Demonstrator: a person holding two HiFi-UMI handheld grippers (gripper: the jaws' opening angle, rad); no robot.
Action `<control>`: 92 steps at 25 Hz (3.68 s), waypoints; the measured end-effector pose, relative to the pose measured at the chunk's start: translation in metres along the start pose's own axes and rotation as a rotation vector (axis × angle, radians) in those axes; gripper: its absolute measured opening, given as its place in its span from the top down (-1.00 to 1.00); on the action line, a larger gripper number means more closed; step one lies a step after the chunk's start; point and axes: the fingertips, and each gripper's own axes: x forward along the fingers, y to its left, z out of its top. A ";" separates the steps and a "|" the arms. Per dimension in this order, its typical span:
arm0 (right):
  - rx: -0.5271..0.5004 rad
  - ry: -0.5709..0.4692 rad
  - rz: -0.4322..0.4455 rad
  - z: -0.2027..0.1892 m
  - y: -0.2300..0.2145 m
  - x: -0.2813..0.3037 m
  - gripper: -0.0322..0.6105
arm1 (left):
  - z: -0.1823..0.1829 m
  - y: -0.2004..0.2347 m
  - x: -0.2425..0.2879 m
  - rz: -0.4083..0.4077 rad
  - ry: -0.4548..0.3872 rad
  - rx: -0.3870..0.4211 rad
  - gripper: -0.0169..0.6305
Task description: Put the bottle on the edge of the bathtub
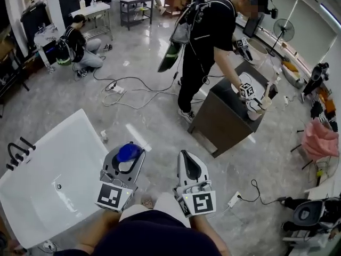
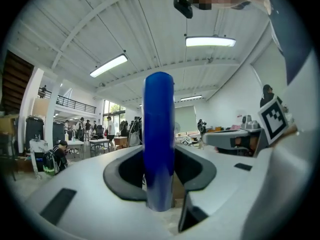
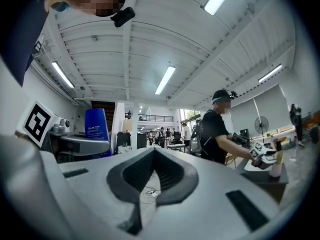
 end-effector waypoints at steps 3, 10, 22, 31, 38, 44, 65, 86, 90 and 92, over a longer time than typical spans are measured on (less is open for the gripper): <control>0.009 0.023 0.097 -0.010 0.006 0.041 0.90 | -0.007 0.027 0.006 0.084 0.016 -0.020 0.47; -0.025 -0.035 0.350 -0.004 0.028 0.163 0.90 | -0.012 0.122 0.022 0.358 -0.008 -0.012 0.47; -0.026 -0.067 0.629 -0.011 0.018 0.328 0.90 | -0.016 0.240 0.079 0.685 -0.009 -0.003 0.47; 0.011 -0.042 0.752 -0.035 0.014 0.396 0.90 | -0.035 0.280 0.110 0.809 0.023 -0.035 0.47; -0.002 -0.017 0.786 -0.044 0.025 0.442 0.90 | -0.048 0.326 0.123 0.847 0.057 -0.046 0.47; -0.019 -0.018 0.772 -0.063 0.046 0.511 0.90 | -0.073 0.398 0.139 0.842 0.062 -0.062 0.47; -0.003 -0.021 0.750 -0.051 0.217 0.790 0.90 | -0.063 0.711 0.169 0.742 0.103 -0.022 0.47; -0.008 -0.017 1.330 -0.097 0.364 0.862 0.90 | -0.095 0.760 0.088 1.287 0.135 -0.059 0.47; 0.019 -0.011 1.497 -0.096 0.397 0.840 0.90 | -0.094 0.735 0.059 1.454 0.161 -0.078 0.47; 0.031 -0.007 1.570 -0.090 0.408 0.821 0.90 | -0.089 0.716 0.045 1.525 0.166 -0.088 0.47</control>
